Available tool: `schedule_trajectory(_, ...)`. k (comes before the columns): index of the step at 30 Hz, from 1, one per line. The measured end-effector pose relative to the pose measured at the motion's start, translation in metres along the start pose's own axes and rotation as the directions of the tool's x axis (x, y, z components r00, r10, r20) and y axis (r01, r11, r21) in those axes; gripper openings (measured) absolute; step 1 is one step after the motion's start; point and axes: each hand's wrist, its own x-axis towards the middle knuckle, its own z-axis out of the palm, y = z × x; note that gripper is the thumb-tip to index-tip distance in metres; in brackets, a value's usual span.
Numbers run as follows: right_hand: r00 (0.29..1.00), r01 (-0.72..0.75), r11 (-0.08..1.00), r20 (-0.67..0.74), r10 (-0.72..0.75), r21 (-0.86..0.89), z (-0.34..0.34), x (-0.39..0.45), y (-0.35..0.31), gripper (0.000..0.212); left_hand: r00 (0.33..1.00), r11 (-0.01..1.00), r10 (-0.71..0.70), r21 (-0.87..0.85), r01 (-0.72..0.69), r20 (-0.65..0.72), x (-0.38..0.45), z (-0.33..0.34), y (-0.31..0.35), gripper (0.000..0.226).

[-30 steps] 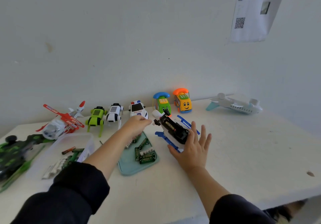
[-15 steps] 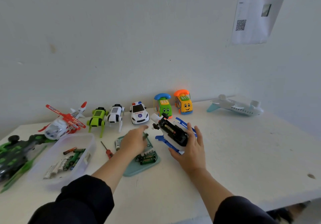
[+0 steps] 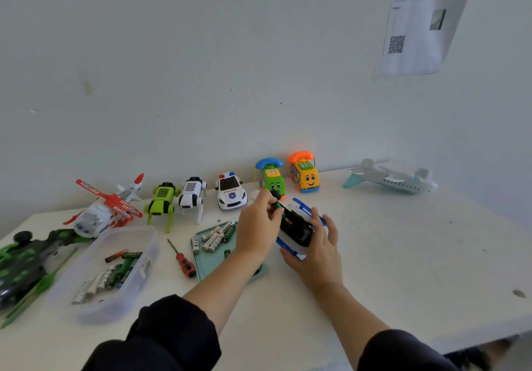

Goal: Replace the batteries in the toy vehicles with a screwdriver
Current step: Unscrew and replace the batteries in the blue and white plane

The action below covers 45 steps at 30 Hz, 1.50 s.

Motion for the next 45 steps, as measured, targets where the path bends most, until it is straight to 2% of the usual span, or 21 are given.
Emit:
schedule_trajectory(10, 0.999, -0.044, 0.999, 0.019, 0.044, 0.002, -0.001, 0.0, 0.002, 0.095, 0.997, 0.955, -0.048, 0.294, 0.028, 0.06, 0.001, 0.005, -0.003, 0.019)
schedule_trajectory(13, 0.999, -0.052, 0.999, 0.011, 0.052, -0.008, 0.0, 0.001, 0.001, 0.096, 0.993, 0.917, 0.094, 0.382, -0.117, 0.077, -0.001, 0.007, -0.011, 0.019)
schedule_trajectory(16, 0.997, -0.077, 0.997, -0.011, 0.077, -0.006, 0.001, 0.001, 0.004, 0.097, 0.942, 0.779, 0.296, 0.531, -0.333, 0.156, -0.008, 0.007, -0.013, 0.024)
schedule_trajectory(18, 0.995, -0.098, 0.995, 0.021, 0.098, -0.009, 0.0, 0.001, 0.004, 0.096, 0.91, 0.704, 0.372, 0.583, -0.405, 0.183, -0.007, 0.005, -0.014, 0.025)
schedule_trajectory(20, 0.987, -0.142, 0.99, 0.079, 0.142, -0.005, -0.003, 0.001, 0.003, 0.095, 0.908, 0.776, 0.401, 0.481, -0.409, 0.125, 0.004, -0.002, -0.02, 0.017)
schedule_trajectory(22, 0.981, -0.162, 0.987, 0.108, 0.161, 0.005, -0.007, 0.002, 0.002, 0.095, 0.943, 0.892, 0.333, 0.317, -0.323, 0.024, 0.018, -0.017, -0.027, 0.024)
schedule_trajectory(24, 0.979, -0.169, 0.986, 0.118, 0.167, 0.009, -0.01, 0.004, 0.0, 0.096, 0.989, 0.969, 0.129, 0.219, -0.11, -0.071, 0.033, -0.036, -0.04, 0.027)
schedule_trajectory(25, 0.977, -0.171, 0.985, 0.128, 0.169, 0.002, -0.011, 0.004, -0.002, 0.096, 0.997, 0.972, 0.002, 0.235, 0.016, -0.079, 0.039, -0.044, -0.05, 0.027)
schedule_trajectory(27, 0.972, -0.182, 0.983, 0.147, 0.181, -0.005, -0.012, 0.004, -0.003, 0.097, 0.98, 0.921, -0.192, 0.354, 0.163, 0.05, 0.044, -0.053, -0.07, 0.027)
schedule_trajectory(29, 0.968, -0.197, 0.98, 0.155, 0.195, -0.002, -0.014, 0.005, -0.005, 0.098, 0.915, 0.853, -0.301, 0.504, 0.132, 0.27, 0.036, -0.052, -0.08, 0.028)
schedule_trajectory(31, 0.967, -0.199, 0.98, 0.159, 0.197, -0.002, -0.015, 0.005, -0.007, 0.098, 0.889, 0.75, -0.298, 0.662, -0.006, 0.347, 0.022, -0.044, -0.085, 0.022)
schedule_trajectory(33, 0.966, -0.2, 0.98, 0.166, 0.198, -0.007, -0.016, 0.005, -0.007, 0.099, 0.914, 0.643, -0.245, 0.76, -0.096, 0.322, 0.01, -0.036, -0.086, 0.023)
schedule_trajectory(34, 0.965, -0.201, 0.979, 0.168, 0.2, -0.006, -0.016, 0.005, -0.007, 0.099, 0.928, 0.622, -0.234, 0.778, -0.087, 0.29, 0.006, -0.032, -0.088, 0.023)
schedule_trajectory(39, 0.964, -0.209, 0.978, 0.171, 0.205, 0.004, -0.017, 0.006, -0.006, 0.1, 0.948, 0.634, -0.261, 0.773, 0.027, 0.181, 0.002, -0.025, -0.087, 0.014)
schedule_trajectory(42, 0.965, -0.209, 0.978, 0.165, 0.205, 0.005, -0.016, 0.006, -0.007, 0.099, 0.959, 0.626, -0.246, 0.778, 0.048, 0.139, 0.001, -0.027, -0.081, 0.013)
schedule_trajectory(43, 0.965, -0.208, 0.978, 0.162, 0.205, 0.005, -0.016, 0.006, -0.007, 0.099, 0.965, 0.655, -0.233, 0.752, 0.066, 0.118, 0.0, -0.026, -0.081, 0.012)
schedule_trajectory(45, 0.965, -0.206, 0.978, 0.163, 0.204, -0.001, -0.016, 0.006, -0.005, 0.099, 0.978, 0.802, -0.209, 0.575, 0.162, 0.017, -0.001, -0.026, -0.076, 0.009)
